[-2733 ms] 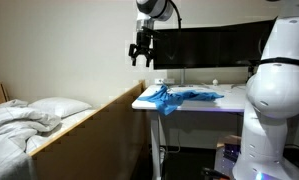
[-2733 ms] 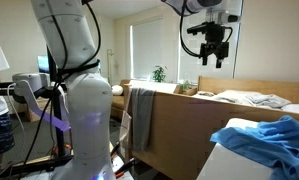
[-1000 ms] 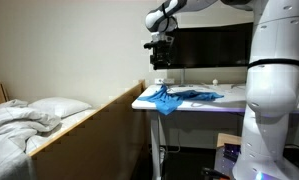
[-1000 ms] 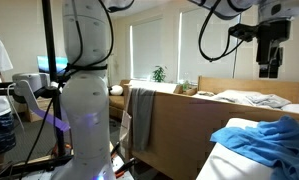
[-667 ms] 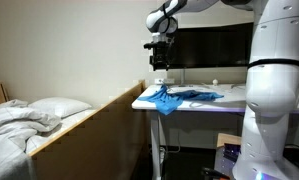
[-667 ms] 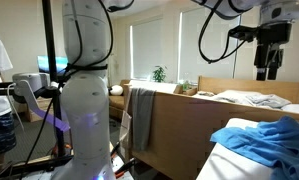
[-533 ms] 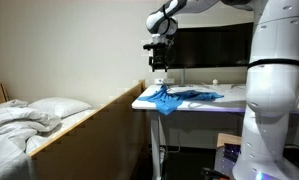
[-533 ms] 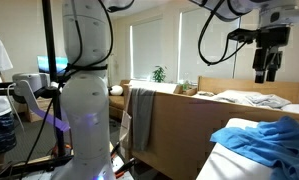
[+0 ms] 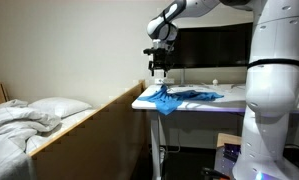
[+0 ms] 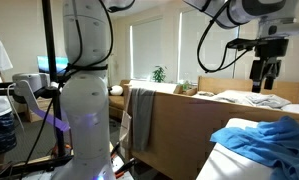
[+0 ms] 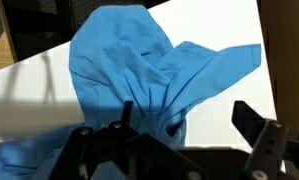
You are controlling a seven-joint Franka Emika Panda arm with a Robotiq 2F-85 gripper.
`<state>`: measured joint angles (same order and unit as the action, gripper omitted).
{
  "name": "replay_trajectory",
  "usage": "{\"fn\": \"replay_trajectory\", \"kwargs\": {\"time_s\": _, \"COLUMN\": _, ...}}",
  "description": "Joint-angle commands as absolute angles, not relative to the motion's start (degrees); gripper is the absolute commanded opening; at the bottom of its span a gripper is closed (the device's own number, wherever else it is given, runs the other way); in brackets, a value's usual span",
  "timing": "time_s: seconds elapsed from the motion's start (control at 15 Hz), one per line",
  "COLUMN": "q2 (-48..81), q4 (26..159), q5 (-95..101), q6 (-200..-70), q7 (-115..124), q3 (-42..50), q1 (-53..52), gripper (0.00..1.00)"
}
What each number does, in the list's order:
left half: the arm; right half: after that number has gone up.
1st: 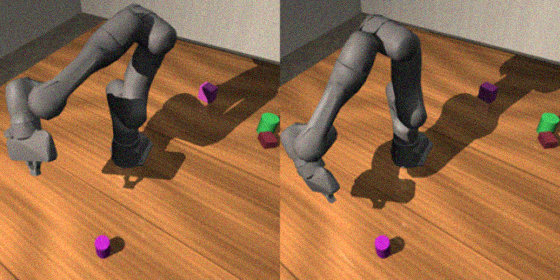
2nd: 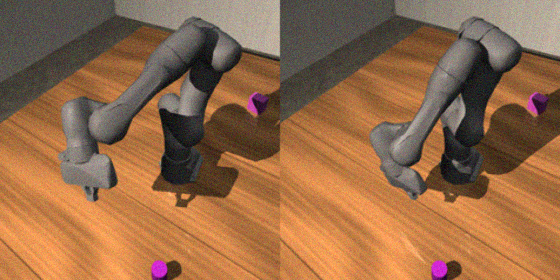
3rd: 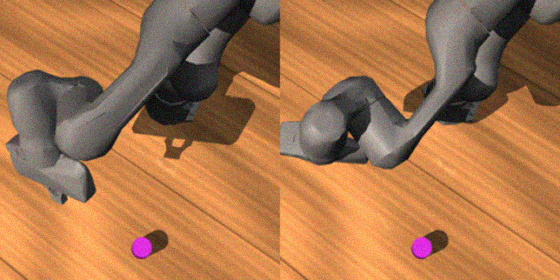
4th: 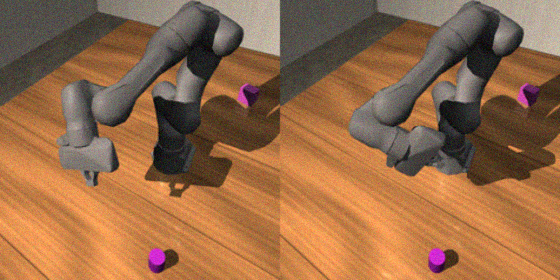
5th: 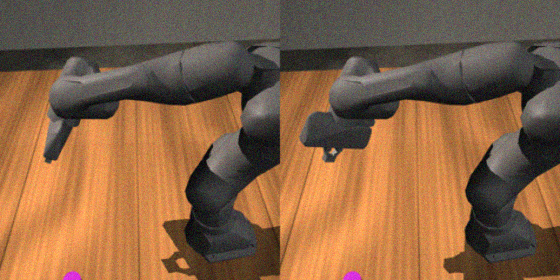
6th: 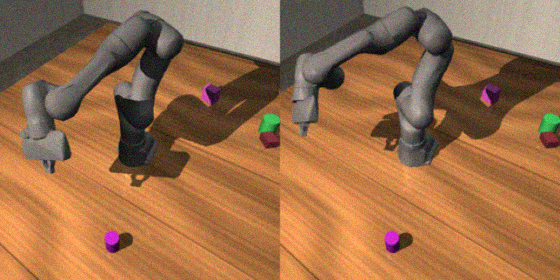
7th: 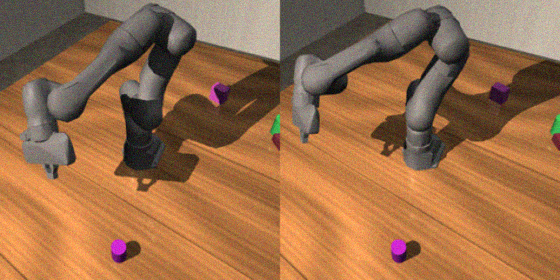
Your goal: Hang the blue shirt on the bed frame
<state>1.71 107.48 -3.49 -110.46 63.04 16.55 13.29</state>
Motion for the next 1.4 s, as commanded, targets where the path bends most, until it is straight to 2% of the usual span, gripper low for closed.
{"fn": "replay_trajectory", "kwargs": {"time_s": 0.0, "q2": 1.58, "q4": 109.99, "q5": -5.38, "q6": -112.57, "q7": 61.51, "q3": 16.38, "q1": 14.26, "gripper": 1.0}}
{"fn": "replay_trajectory", "kwargs": {"time_s": 0.4, "q2": 1.68, "q4": 113.13, "q5": -3.12, "q6": -114.12, "q7": 61.78, "q3": 17.14, "q1": 14.67, "gripper": 1.0}}
{"fn": "replay_trajectory", "kwargs": {"time_s": 0.93, "q2": 4.0, "q4": 112.41, "q5": -4.18, "q6": -124.18, "q7": 61.72, "q3": 17.75, "q1": 15.18, "gripper": 1.0}}
{"fn": "replay_trajectory", "kwargs": {"time_s": 1.33, "q2": 5.4, "q4": 111.01, "q5": -3.26, "q6": -124.94, "q7": 62.26, "q3": 18.87, "q1": 15.84, "gripper": 1.0}}
